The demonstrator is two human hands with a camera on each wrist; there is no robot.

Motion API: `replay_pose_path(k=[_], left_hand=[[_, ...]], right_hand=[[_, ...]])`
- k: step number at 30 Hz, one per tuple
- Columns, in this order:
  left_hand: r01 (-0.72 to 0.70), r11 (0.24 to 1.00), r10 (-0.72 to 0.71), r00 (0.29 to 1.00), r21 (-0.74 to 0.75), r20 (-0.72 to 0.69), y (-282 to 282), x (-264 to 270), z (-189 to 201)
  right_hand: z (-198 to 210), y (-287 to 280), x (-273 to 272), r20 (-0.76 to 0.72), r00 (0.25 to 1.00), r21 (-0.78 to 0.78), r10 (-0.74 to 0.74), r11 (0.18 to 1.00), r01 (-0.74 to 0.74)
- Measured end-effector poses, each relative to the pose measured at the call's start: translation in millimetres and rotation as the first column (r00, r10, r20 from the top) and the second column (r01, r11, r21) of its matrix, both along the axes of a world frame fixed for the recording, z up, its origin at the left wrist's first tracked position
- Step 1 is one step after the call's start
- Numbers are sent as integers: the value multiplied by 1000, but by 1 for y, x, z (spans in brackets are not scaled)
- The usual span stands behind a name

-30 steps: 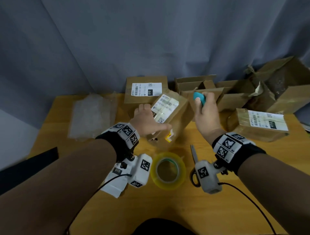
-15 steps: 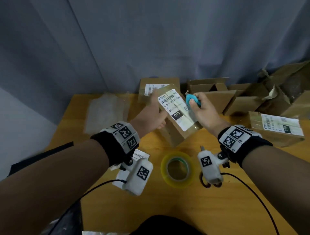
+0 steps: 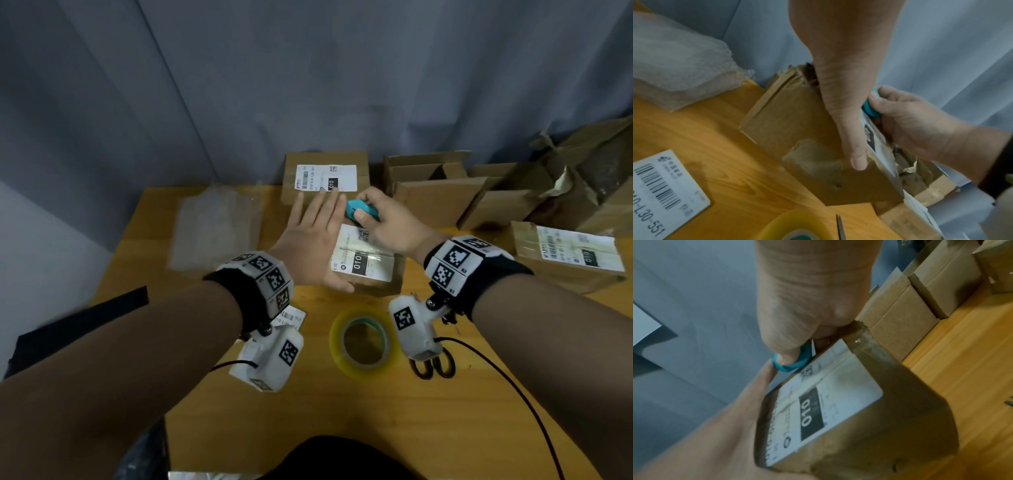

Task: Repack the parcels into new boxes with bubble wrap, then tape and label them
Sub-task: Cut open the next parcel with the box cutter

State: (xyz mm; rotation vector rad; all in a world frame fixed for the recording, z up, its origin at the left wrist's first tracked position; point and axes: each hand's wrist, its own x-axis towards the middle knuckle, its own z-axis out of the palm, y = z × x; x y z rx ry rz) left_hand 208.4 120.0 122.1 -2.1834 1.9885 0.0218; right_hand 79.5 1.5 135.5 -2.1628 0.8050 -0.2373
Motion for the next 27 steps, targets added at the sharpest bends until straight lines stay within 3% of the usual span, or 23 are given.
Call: replay_pose_path(k=[3, 10, 14, 18, 27], left_hand=[[-22, 999, 24, 996, 27, -81, -5, 0, -10], [-91, 989, 100, 992, 118, -75, -7, 2, -36], [-131, 967, 172, 968, 219, -181, -16, 12, -39], [-175, 939, 255, 932, 296, -257, -20, 24, -39], [-111, 939, 219, 922, 325, -319, -28, 38, -41]], right_hand=[[-4, 0, -2, 15, 1000, 17, -21, 1000, 21], [-33, 11, -13, 2, 979, -22, -204, 979, 204], [-32, 11, -14, -127, 990, -176, -69, 983, 46], [-26, 9, -10, -358, 932, -421, 55, 882, -214], [-21, 4, 9, -516, 846, -376, 134, 852, -364]])
